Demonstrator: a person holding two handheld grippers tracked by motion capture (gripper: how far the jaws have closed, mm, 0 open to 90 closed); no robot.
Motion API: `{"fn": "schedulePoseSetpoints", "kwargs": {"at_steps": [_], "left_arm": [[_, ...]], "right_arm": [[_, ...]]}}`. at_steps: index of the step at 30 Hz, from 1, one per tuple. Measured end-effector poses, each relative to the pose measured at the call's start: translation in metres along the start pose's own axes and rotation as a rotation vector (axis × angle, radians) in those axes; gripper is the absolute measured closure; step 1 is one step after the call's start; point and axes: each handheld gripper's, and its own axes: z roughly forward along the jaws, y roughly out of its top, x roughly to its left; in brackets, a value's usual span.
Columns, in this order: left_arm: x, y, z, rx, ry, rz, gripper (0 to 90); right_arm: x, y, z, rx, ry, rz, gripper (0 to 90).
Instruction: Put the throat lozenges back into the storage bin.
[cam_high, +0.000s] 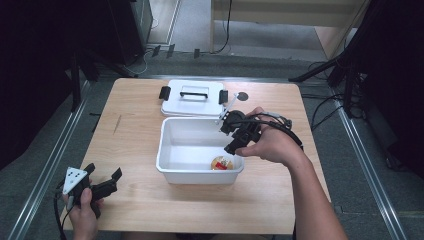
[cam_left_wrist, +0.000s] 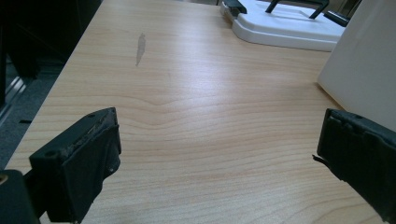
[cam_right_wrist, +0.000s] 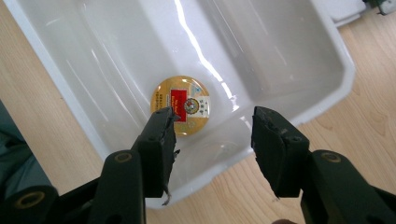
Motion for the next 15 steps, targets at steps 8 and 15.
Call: {"fn": "schedulePoseSetpoints", "kwargs": {"at_steps": [8, 15], "left_arm": [[0.0, 0.0, 0.0, 0.0, 0.001, 0.001, 0.0], [0.0, 0.0, 0.0, 0.0, 0.002, 0.001, 0.0]], "right_arm": [[-0.012, -0.025, -0.015, -0.001, -0.03, 0.05, 47.3], [-0.023, -0.051, -0.014, 0.014, -0.046, 0.104, 42.9]]}}
